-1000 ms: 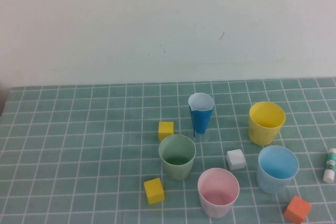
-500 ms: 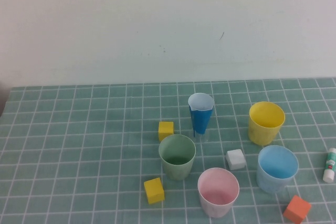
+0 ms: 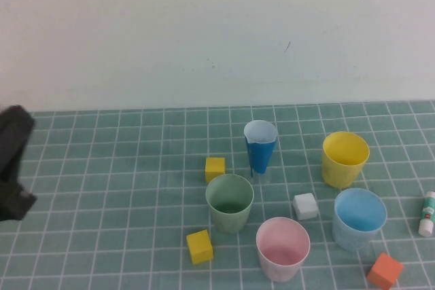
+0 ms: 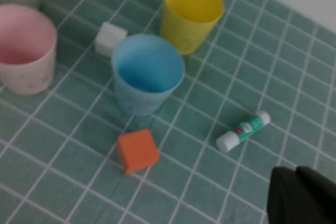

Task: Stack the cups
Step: Pick up the green cup

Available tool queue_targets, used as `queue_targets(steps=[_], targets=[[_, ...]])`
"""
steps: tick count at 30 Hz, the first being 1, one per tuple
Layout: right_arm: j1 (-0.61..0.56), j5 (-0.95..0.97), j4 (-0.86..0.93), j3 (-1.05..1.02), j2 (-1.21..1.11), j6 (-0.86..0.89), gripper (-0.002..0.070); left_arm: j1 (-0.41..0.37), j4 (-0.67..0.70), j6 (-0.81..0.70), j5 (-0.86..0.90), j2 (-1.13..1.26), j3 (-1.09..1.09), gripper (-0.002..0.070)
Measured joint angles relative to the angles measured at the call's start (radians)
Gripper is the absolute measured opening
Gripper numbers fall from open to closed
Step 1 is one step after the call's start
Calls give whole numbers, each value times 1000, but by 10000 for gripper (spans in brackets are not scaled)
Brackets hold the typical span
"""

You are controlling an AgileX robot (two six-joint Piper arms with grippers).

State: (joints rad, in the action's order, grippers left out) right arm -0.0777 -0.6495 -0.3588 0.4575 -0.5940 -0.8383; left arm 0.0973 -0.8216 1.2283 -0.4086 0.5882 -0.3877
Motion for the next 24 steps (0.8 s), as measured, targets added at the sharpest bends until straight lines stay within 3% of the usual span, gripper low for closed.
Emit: queue_targets(steps=[2,5,9,11,14,17,20,24], targets=[[0,-34,-39,0,-13,-73,-1,0,-83,97,-77,114,-4,-2],[0,-45,-79,0,-20,-118,-1,0,-292,377,-153,273,-54,-2],[0,-45,-97,0,-20,-145,-1,0,-696,676,-229,471,-222,-2],[0,-45,-99,-2,-20,-167,-1,0,-834,756,-255,561,-305,-2],[0,-29,-130,-24,-20,-185,-1,2,-918,768,-268,657,-410,-2],[0,-20,-198,-50,-20,-209,-1,54,-938,732,-240,729,-494,-2],[0,2,-224,-57,-20,-238,-1,145,-945,697,-193,785,-537,-2],[0,34,-237,-57,-20,-249,-1,295,-945,540,47,839,-548,-2]])
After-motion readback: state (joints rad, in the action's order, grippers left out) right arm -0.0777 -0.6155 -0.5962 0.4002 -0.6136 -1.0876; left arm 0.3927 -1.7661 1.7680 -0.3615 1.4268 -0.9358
